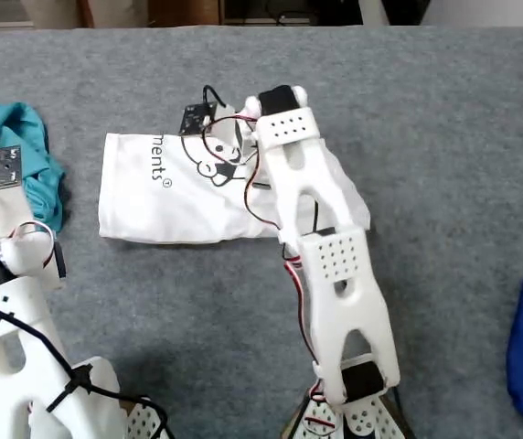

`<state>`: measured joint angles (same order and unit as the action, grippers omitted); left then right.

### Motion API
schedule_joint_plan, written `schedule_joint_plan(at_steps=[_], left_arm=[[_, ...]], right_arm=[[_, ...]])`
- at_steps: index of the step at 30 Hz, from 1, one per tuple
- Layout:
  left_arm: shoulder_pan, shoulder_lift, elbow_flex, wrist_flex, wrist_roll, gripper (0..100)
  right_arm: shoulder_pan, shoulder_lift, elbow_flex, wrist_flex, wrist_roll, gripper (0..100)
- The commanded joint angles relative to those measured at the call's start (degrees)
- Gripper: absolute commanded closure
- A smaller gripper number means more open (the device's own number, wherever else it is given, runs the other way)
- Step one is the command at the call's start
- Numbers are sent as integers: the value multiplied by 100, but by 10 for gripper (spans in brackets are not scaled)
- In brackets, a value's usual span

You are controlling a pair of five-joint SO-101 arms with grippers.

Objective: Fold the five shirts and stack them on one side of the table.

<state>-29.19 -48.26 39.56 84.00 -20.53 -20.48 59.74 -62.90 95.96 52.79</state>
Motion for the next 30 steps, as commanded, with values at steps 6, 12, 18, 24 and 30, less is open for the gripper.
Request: schedule_joint_plan(at_steps=[6,12,18,24,30], left_arm=[[-9,31,-105,-545,9,973],[211,382,-1134,-651,721,839],[1029,2387,-2462,-448,879,840],[1415,4804,-4826,466,1011,814],[1319,6941,-7015,1152,1020,808]], right_arm=[[382,-286,-2457,651,-527,992],[1138,-1464,-1429,651,-1064,992],[1921,-2985,453,651,-1257,992],[2396,-4154,1798,633,-1152,992],[2554,-4681,2281,633,-958,992]])
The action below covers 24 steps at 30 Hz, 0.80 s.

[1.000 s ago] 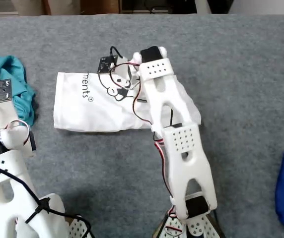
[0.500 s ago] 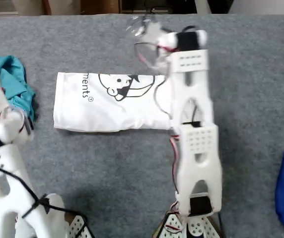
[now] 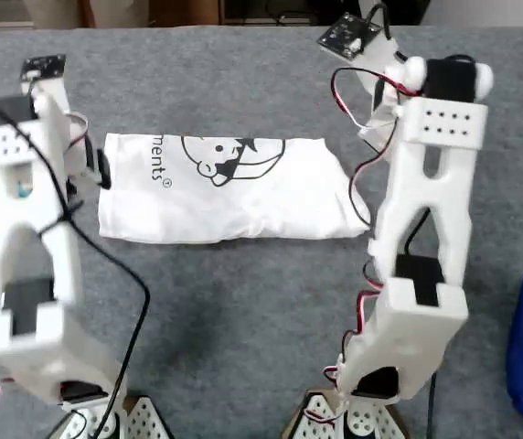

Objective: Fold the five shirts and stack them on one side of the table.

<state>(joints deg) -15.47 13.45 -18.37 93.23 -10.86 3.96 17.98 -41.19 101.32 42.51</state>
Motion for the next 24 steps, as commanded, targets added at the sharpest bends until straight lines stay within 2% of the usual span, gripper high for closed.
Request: schedule_joint_plan(at_steps=[1,9,24], left_arm=[[-88,1086,-1530,290,53,808],[-123,2870,-3051,492,0,803],[-88,4787,-4114,501,35,808]], right_arm=[[119,-541,163,97,70,992],[110,-593,356,97,70,992],[110,-593,356,97,79,992]])
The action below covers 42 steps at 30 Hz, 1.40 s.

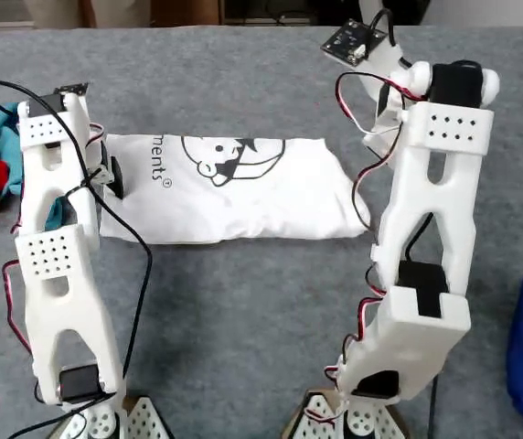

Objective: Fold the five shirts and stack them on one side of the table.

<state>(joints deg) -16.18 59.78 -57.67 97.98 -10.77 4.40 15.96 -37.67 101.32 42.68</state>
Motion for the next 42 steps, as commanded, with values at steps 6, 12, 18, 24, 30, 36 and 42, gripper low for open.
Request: schedule_joint_plan(at_steps=[6,12,18,24,30,36,42], left_arm=[[0,365,-176,35,44,809],[9,409,-141,35,0,932],[18,409,-123,35,35,978],[-176,356,-193,158,35,981],[-686,356,-958,281,18,981],[-738,338,-2101,281,35,981],[-308,-277,-2514,281,44,981]], right_arm=[[66,-391,4,97,62,992],[66,-391,4,97,62,992],[66,-391,4,97,62,992],[66,-391,4,97,62,992],[66,-356,4,88,44,992],[57,-347,180,-176,-62,992],[136,-338,989,-1442,-853,992]])
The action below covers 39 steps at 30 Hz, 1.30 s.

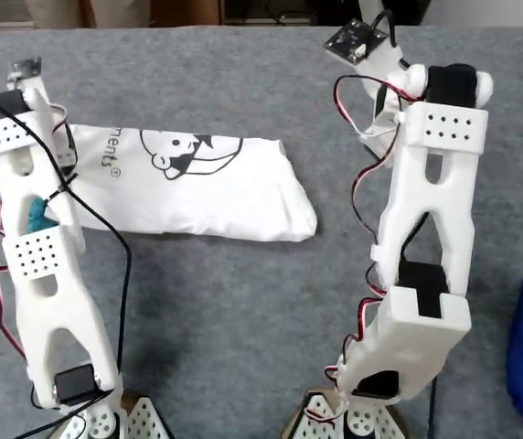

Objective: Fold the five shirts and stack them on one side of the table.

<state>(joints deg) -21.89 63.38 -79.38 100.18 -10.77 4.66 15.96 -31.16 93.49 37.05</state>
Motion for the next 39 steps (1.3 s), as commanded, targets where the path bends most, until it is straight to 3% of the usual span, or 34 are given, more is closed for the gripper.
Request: schedule_joint_plan(at_steps=[1,10,18,23,28,39], left_arm=[[404,-778,-308,62,44,981],[2013,-1420,853,62,396,981],[2945,-1446,1363,62,563,981],[3349,-1455,1371,62,800,981],[3745,-1807,1257,62,923,981],[4176,-3011,1327,62,914,981]], right_arm=[[119,-338,567,-976,-413,992],[198,-338,2993,-5424,-2259,992],[892,233,3916,-8299,-3411,992],[1297,1130,2703,-7613,-3464,992],[1622,2018,1138,-6470,-3991,992],[1622,3301,-1121,-4932,-4035,992]])
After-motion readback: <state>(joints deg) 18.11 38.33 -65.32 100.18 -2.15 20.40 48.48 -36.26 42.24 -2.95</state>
